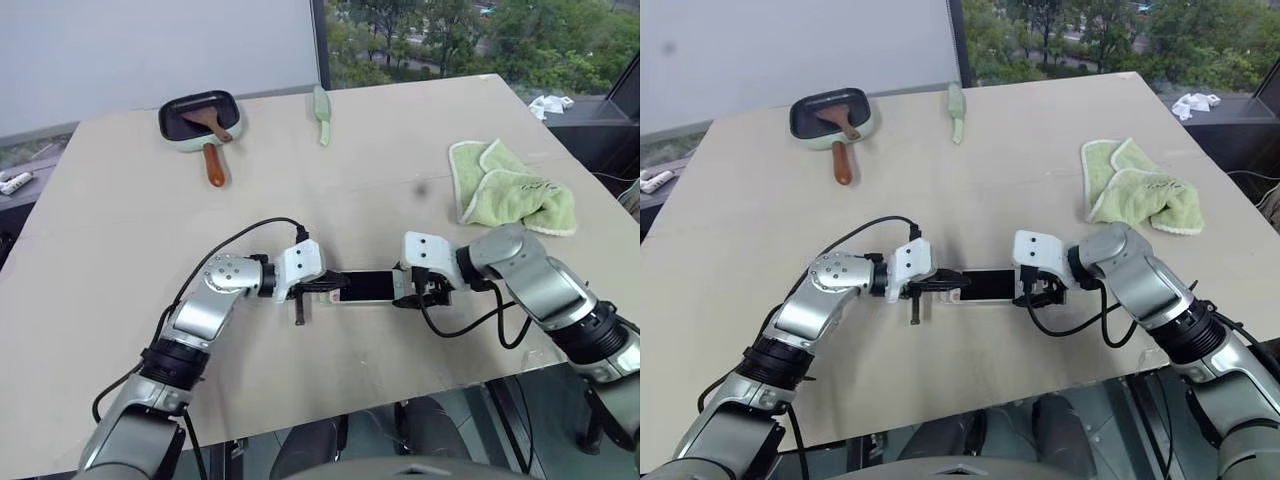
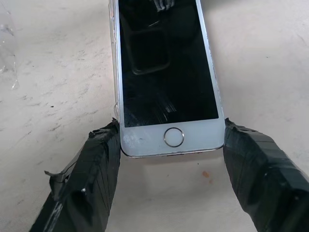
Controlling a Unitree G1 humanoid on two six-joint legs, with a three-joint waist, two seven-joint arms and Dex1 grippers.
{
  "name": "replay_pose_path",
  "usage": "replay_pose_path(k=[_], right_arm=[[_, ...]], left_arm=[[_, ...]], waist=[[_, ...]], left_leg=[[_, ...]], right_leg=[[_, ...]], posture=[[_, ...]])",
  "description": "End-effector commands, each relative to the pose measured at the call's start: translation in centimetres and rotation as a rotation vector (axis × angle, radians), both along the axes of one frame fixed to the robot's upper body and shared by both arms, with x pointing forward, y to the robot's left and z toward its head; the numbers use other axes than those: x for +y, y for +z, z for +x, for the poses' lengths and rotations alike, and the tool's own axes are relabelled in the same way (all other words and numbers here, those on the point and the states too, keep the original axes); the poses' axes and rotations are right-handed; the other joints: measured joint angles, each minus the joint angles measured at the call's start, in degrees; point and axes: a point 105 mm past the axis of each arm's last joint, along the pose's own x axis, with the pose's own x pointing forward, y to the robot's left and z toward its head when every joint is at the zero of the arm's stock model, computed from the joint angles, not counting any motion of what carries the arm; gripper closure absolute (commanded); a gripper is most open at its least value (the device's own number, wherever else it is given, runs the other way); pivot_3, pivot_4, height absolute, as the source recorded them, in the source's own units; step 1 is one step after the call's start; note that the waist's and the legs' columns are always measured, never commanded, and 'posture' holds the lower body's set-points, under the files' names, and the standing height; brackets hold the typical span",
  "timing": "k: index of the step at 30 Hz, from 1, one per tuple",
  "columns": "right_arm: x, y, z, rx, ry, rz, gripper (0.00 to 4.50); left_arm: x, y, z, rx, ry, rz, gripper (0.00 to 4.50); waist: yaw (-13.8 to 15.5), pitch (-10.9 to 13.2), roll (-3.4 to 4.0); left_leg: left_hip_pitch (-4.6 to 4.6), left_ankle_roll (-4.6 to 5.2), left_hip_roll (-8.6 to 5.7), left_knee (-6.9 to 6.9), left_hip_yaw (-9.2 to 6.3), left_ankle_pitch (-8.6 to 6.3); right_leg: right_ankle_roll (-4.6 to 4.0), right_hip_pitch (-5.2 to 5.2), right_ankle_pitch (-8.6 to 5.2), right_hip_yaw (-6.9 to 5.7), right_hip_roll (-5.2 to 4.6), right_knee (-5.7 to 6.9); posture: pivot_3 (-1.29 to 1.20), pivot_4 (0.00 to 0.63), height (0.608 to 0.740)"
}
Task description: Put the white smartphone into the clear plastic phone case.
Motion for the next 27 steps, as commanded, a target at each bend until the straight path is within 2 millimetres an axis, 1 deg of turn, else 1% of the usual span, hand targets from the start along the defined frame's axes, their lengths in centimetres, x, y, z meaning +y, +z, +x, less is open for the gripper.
replay_pose_path(k=[1,7,12,23,27], right_arm=[[1.4,1.5,-0.3,-0.046,0.076,0.034,1.65],[1.6,1.3,-0.5,-0.038,0.081,0.032,1.65],[1.8,1.1,-0.7,-0.03,0.087,0.037,1.65],[2.4,1.0,-0.9,-0.009,0.079,0.058,1.65],[2.7,0.9,-1.1,-0.007,0.079,0.054,1.65]], left_arm=[[2.1,-4.7,-0.7,0.141,0.091,0.175,4.44],[2.2,-5.1,-1.2,0.172,0.101,0.183,4.44],[2.5,-5.4,-1.5,0.194,0.116,0.198,4.44],[2.7,-6.2,-1.7,0.215,0.118,0.235,4.44],[3.0,-6.7,-1.8,0.233,0.122,0.277,4.44]], waist=[[-0.01,-0.15,0.0],[-0.01,-0.31,0.02],[-0.02,-0.31,0.02],[-0.11,-0.33,0.06],[-0.11,-0.33,0.06]], left_leg=[[0.01,0.0,0.0,0.0,0.0,0.0],[0.18,0.01,0.0,-0.02,0.02,-0.01],[0.91,0.02,0.02,-0.38,0.06,-0.02],[0.98,0.01,0.03,-0.45,0.06,-0.01],[1.23,0.02,0.04,-0.6,0.06,-0.02]], right_leg=[[0.0,0.01,0.0,0.0,0.0,0.0],[0.0,0.1,-0.01,0.04,0.0,0.01],[0.01,0.75,-0.03,0.08,0.01,-0.17],[0.01,0.79,-0.03,0.09,0.02,-0.19],[0.01,0.98,-0.03,0.09,0.02,-0.31]], posture=[[0.0,0.15,0.74],[0.0,0.15,0.74],[0.0,0.15,0.74],[0.0,0.15,0.74],[0.0,0.15,0.74]])
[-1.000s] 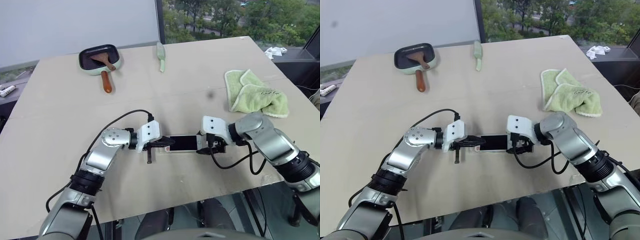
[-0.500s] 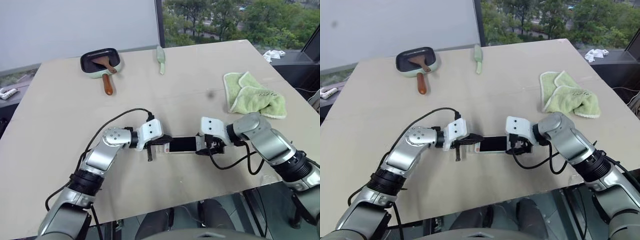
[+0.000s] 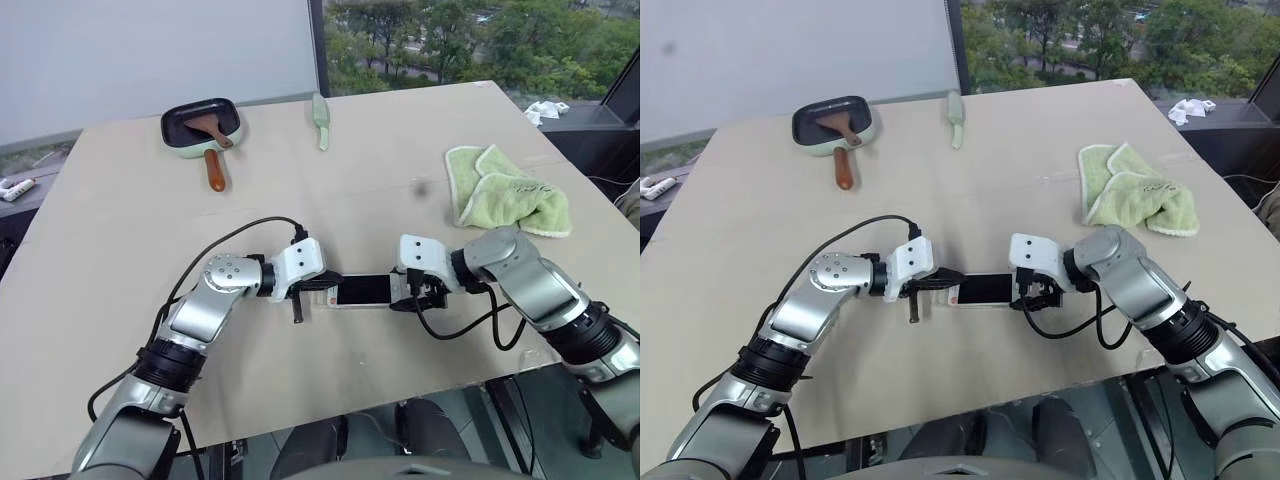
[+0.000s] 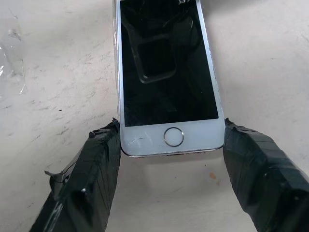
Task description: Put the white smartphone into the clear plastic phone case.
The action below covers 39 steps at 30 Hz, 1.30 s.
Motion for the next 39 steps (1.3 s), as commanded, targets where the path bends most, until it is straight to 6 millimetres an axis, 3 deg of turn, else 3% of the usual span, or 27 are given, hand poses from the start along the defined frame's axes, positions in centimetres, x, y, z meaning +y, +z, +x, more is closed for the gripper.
replay_pose_path(k=[1,15,23,33,39], right_arm=[[2.1,1.5,-0.9,-0.038,0.081,0.05,1.65],[3.0,1.6,-1.3,-0.035,0.132,0.034,1.65],[4.4,2.1,-0.2,-0.082,0.205,0.029,1.65],[4.3,1.4,0.8,-0.087,0.222,0.007,1.65],[4.3,1.7,-0.6,0.017,0.167,0.049,1.65]], left_arm=[[2.6,-6.3,-1.9,0.22,0.066,0.218,4.44],[2.9,-6.4,-2.8,0.291,0.066,0.26,4.44],[2.9,-6.4,-2.8,0.305,0.081,0.27,4.44],[2.8,-6.5,-3.0,0.31,0.085,0.267,4.44],[2.7,-6.5,-3.0,0.313,0.083,0.264,4.44]], waist=[[-0.02,-0.02,0.0],[-0.36,-0.25,0.22],[-1.41,-0.36,0.38],[-1.44,-0.55,0.54],[-1.38,-0.6,0.56]], left_leg=[[0.06,0.0,0.0,-0.04,0.0,0.0],[0.27,0.0,0.06,-0.21,0.05,-0.01],[0.58,0.25,0.09,-0.33,0.06,-0.15],[0.63,0.25,0.12,-0.35,0.05,-0.15],[0.65,0.25,0.15,-0.37,0.03,-0.15]], right_leg=[[0.0,0.05,0.0,0.0,0.0,-0.02],[0.01,0.17,-0.01,0.07,0.05,-0.1],[0.02,0.42,-0.02,0.06,0.07,-0.15],[0.02,0.48,-0.02,0.05,0.1,-0.19],[0.02,0.48,-0.02,0.04,0.12,-0.19]], posture=[[0.0,0.15,0.74],[0.0,0.15,0.74],[0.0,0.15,0.74],[0.0,0.15,0.74],[0.0,0.15,0.74]])
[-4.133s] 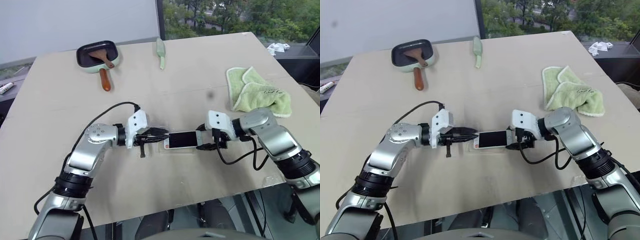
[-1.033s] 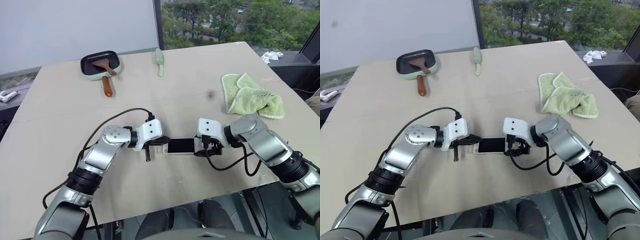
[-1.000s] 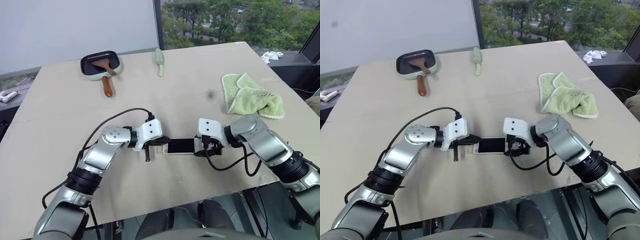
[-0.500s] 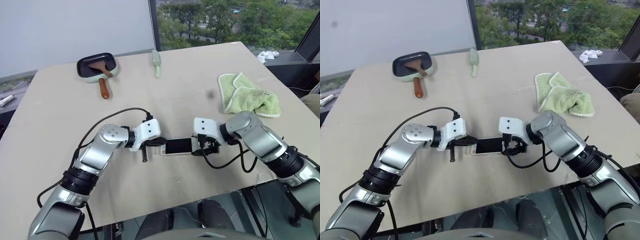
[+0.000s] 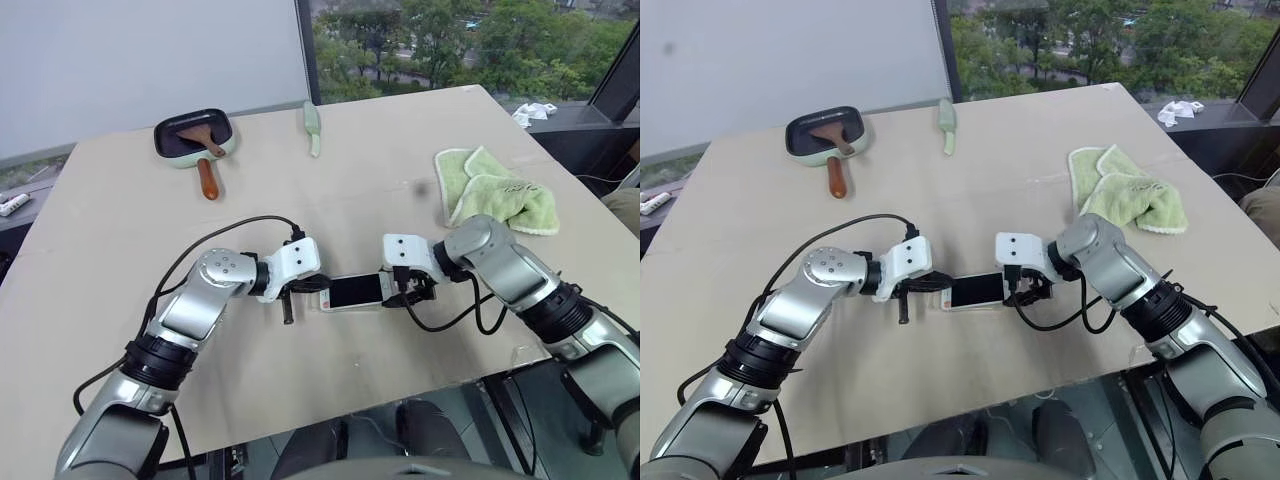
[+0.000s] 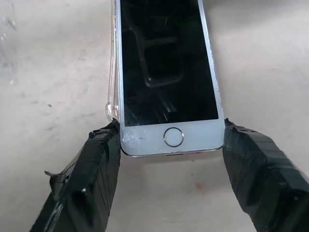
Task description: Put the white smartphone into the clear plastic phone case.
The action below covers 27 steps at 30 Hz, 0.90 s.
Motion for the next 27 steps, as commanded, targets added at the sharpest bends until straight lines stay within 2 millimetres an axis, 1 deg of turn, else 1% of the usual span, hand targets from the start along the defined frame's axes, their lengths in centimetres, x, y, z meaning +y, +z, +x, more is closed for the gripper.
replay_pose_path(k=[1,6,8,9,10,13,19,22,27], right_arm=[[2.5,2.0,-1.8,0.004,0.071,0.102,1.65],[2.6,1.6,-2.7,0.026,0.044,0.108,1.65],[2.7,1.5,-2.9,0.024,0.041,0.113,0.66],[2.7,1.4,-2.9,0.023,0.042,0.115,0.43],[2.7,1.4,-3.0,0.02,0.045,0.119,0.05],[2.8,1.7,-3.0,0.004,0.043,0.139,0.05],[2.5,3.2,-1.6,-0.094,-0.01,0.18,0.05],[2.4,4.1,-1.6,-0.118,-0.015,0.214,0.05],[1.9,5.2,-1.6,-0.143,-0.058,0.265,0.05]], left_arm=[[1.4,-6.4,-2.9,0.239,0.041,0.146,4.44],[1.4,-6.4,-2.9,0.241,0.036,0.148,4.44],[1.4,-6.4,-2.9,0.241,0.033,0.15,4.5],[1.4,-6.4,-2.9,0.241,0.033,0.151,4.5],[1.4,-6.4,-3.0,0.241,0.032,0.151,4.5],[1.4,-6.4,-3.0,0.239,0.03,0.153,4.5],[1.3,-6.5,-3.0,0.236,0.027,0.154,4.5],[1.3,-6.5,-3.1,0.235,0.026,0.154,4.5],[1.4,-6.5,-3.2,0.229,0.018,0.159,4.5]], waist=[[0.04,0.0,0.0],[0.15,0.0,0.0],[0.16,0.0,0.0],[0.16,0.0,0.02],[0.23,-0.01,0.03],[0.65,-0.01,0.02],[1.61,-0.01,0.01],[1.64,-0.01,0.01],[1.67,0.01,0.02]], left_leg=[[-0.01,0.0,0.0,0.0,0.0,0.0],[-0.02,0.01,-0.01,-0.01,-0.01,-0.01],[-0.03,0.01,-0.01,-0.02,-0.02,-0.01],[-0.03,0.01,0.0,-0.03,-0.02,-0.01],[-0.03,0.01,-0.01,-0.06,-0.02,-0.01],[-0.06,0.0,-0.02,-0.08,-0.08,0.0],[-0.09,-0.02,-0.08,-0.18,-0.13,0.01],[-0.09,-0.02,-0.07,-0.26,-0.17,0.01],[-0.1,-0.01,-0.07,-0.27,-0.19,0.0]], right_leg=[[0.0,0.0,0.0,0.0,-0.01,-0.01],[0.0,0.0,0.0,-0.01,-0.02,-0.05],[0.01,0.01,0.0,-0.03,-0.03,-0.08],[0.02,0.01,-0.01,-0.03,-0.03,-0.09],[0.02,0.01,-0.01,-0.03,-0.03,-0.11],[0.02,0.01,-0.01,-0.09,-0.05,-0.17],[0.02,0.01,-0.01,-0.14,-0.08,-0.27],[0.02,0.01,-0.01,-0.17,-0.09,-0.29],[0.03,0.01,-0.02,-0.18,-0.1,-0.33]], posture=[[0.0,0.15,0.74],[0.0,0.15,0.74],[0.0,0.15,0.74],[0.0,0.15,0.74],[0.0,0.15,0.74],[0.0,0.15,0.74],[0.0,0.15,0.74],[0.0,0.15,0.74],[0.0,0.15,0.74]])
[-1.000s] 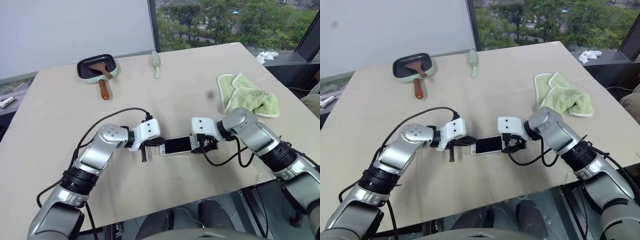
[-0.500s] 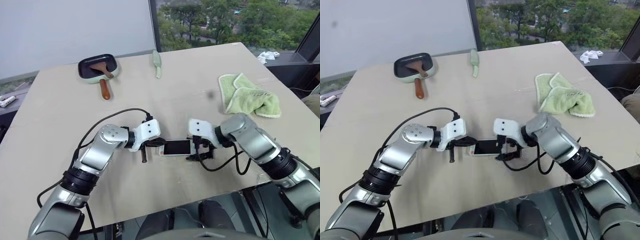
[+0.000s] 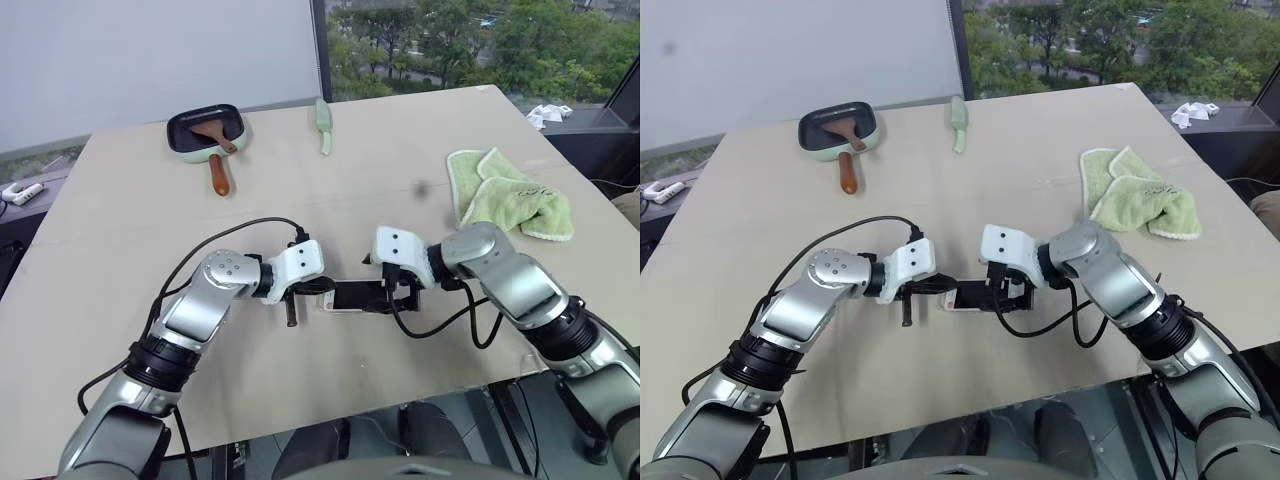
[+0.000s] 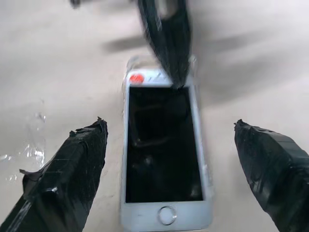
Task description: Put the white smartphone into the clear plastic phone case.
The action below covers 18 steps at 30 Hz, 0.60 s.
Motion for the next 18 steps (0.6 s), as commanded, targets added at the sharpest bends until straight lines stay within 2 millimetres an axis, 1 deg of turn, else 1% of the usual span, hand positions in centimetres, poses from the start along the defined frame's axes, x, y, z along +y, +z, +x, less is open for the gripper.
replay_pose_path(k=[1,4,6,7,10,12,14,15,18], right_arm=[[-0.1,2.0,-0.1,-0.061,-0.026,0.085,0.05],[0.0,2.2,-0.4,-0.042,-0.052,0.153,0.05],[-0.1,2.1,-0.3,-0.038,-0.078,0.189,0.54],[-0.4,1.5,-0.4,-0.035,-0.082,0.198,0.8],[-0.9,0.3,-0.8,-0.017,-0.101,0.216,2.15],[-1.2,-0.1,-0.8,-0.018,-0.116,0.221,3.05],[-1.3,-0.2,-0.9,-0.019,-0.124,0.226,4.1],[-1.3,-0.1,-1.0,-0.021,-0.126,0.235,4.47],[-1.2,0.3,-1.2,-0.024,-0.133,0.267,4.47]], left_arm=[[2.1,-6.3,-2.9,0.223,0.035,0.172,4.5],[2.2,-6.3,-2.9,0.217,0.031,0.18,4.5],[2.2,-6.3,-3.0,0.215,0.03,0.182,4.5],[2.2,-6.3,-3.0,0.214,0.031,0.182,4.5],[2.2,-6.3,-3.2,0.213,0.032,0.181,4.5],[2.3,-6.3,-3.3,0.214,0.033,0.182,4.5],[2.4,-6.3,-3.5,0.213,0.033,0.184,4.5],[2.4,-6.3,-3.5,0.205,0.031,0.188,4.5],[2.4,-5.7,-3.5,0.17,0.033,0.181,4.5]], waist=[[0.03,0.0,-0.01],[0.02,0.0,-0.01],[0.03,0.0,-0.02],[0.05,-0.01,-0.02],[0.13,-0.03,-0.06],[0.09,-0.01,-0.03],[0.01,-0.02,-0.03],[0.0,-0.02,-0.03],[0.05,-0.02,-0.01]], left_leg=[[-0.01,0.0,0.0,0.0,-0.01,0.0],[-0.01,-0.02,0.0,-0.07,-0.03,0.01],[0.0,-0.16,0.0,-0.13,-0.03,0.09],[0.0,-0.21,0.0,-0.17,-0.04,0.12],[0.0,-0.2,0.0,-0.26,-0.05,0.12],[0.0,-0.21,0.0,-0.31,-0.05,0.13],[0.0,-0.22,0.0,-0.33,-0.05,0.13],[0.0,-0.22,0.01,-0.34,-0.05,0.13],[0.0,-0.22,0.02,-0.39,-0.06,0.13]], right_leg=[[0.0,0.0,0.0,-0.01,0.0,-0.02],[0.01,0.0,-0.01,-0.02,0.0,-0.06],[0.0,0.0,-0.01,-0.02,-0.01,-0.1],[0.01,0.0,-0.01,-0.02,-0.02,-0.12],[0.01,0.01,-0.01,-0.04,-0.02,-0.2],[0.01,0.01,-0.01,-0.04,-0.03,-0.26],[0.01,0.01,-0.01,-0.04,-0.02,-0.27],[0.02,0.01,-0.01,-0.04,-0.02,-0.28],[0.02,0.01,-0.02,-0.04,-0.01,-0.33]], posture=[[0.0,0.15,0.74],[0.0,0.15,0.74],[0.0,0.15,0.74],[0.0,0.15,0.74],[0.0,0.15,0.74],[0.0,0.15,0.74],[0.0,0.15,0.74],[0.0,0.15,0.74],[0.0,0.15,0.74]])
